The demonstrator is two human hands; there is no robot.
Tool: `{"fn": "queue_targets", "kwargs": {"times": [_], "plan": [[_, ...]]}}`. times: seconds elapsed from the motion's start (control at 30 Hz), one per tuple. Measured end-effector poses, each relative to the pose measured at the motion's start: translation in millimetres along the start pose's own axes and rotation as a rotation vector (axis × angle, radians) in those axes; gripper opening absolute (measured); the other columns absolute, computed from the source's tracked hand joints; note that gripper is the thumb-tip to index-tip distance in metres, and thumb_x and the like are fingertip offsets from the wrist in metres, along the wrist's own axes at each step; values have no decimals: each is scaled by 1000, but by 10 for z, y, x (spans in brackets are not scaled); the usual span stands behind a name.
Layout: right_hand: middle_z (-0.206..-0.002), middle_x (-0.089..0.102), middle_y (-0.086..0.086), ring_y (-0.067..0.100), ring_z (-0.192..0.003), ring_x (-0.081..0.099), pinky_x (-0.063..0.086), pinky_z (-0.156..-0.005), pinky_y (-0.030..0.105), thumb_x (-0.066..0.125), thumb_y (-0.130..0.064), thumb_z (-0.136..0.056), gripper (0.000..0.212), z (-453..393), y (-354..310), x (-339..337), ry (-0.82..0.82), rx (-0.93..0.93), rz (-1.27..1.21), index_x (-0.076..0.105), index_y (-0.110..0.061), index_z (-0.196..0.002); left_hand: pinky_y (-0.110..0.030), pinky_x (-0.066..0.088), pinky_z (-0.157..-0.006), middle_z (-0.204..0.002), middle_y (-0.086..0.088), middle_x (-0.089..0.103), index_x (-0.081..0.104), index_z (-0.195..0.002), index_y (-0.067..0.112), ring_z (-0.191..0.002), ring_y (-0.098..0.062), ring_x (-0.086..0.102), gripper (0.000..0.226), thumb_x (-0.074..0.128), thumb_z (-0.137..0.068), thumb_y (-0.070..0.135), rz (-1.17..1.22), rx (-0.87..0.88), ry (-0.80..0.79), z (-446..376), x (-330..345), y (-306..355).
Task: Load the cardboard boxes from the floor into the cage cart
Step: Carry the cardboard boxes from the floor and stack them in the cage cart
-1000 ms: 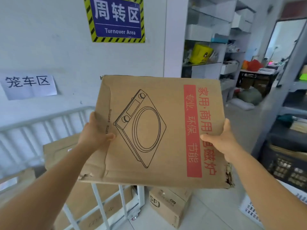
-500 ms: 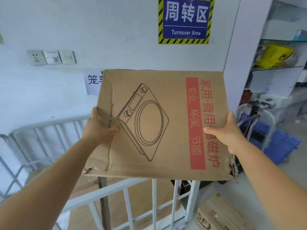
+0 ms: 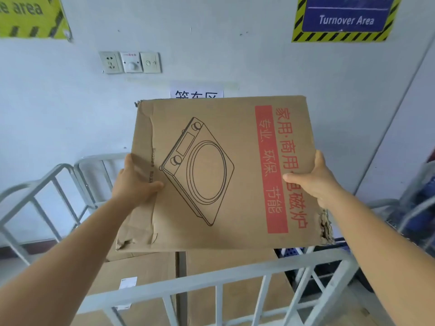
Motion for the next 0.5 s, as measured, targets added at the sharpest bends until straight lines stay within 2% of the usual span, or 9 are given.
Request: {"fn": "queue_targets", "kwargs": {"times": [0.2, 0.27, 0.33, 0.43, 0.5], "plan": [[-106, 62, -3, 19, -95, 61, 48, -74, 41, 84, -19, -72, 66, -770, 318, 460, -139, 81, 45, 38, -31, -119, -43, 52, -77, -114, -13, 54, 22, -140, 22, -96, -34, 56, 98, 85, -66, 29, -61, -120, -50, -368, 555, -307], [-104, 61, -5, 19, -94, 60, 49, -77, 41, 84, -21, -73, 66, -1016, 496, 571, -171, 119, 84, 36, -30, -115, -42, 52, -77, -115, -15, 54, 22, -140, 22, -95, -34, 56, 98, 85, -66, 29, -74, -172, -85, -469, 809, -411], [-101, 60, -6, 21, -97, 59, 49, -82, 44, 85, -22, -73, 66, -1237, 689, 678, -213, 157, 118, 34, -31, -113, -41, 51, -80, -121, -16, 52, 19, -144, 23, -100, -35, 56, 103, 86, -66, 30, -89, -226, -124, -535, 1069, -508], [-95, 56, -8, 19, -94, 55, 45, -81, 42, 82, -15, -76, 63, -1493, 977, 841, -291, 223, 136, 35, -28, -116, -39, 47, -82, -129, -17, 47, 15, -150, 19, -110, -35, 52, 109, 86, -67, 27, -95, -293, -162, -596, 1421, -658], [-96, 57, -7, 17, -92, 55, 44, -81, 42, 83, -15, -76, 63, -1613, 1183, 942, -329, 265, 160, 38, -25, -119, -42, 49, -83, -127, -15, 49, 18, -148, 18, -106, -34, 53, 108, 87, -65, 27, -100, -321, -187, -633, 1630, -781]]}}
Point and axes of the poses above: each hand's wrist, its own z-axis away from the middle knuckle, its own x-axis out of the palm, y = z × x, the point moved 5 cm from there along -z, towards the middle knuckle
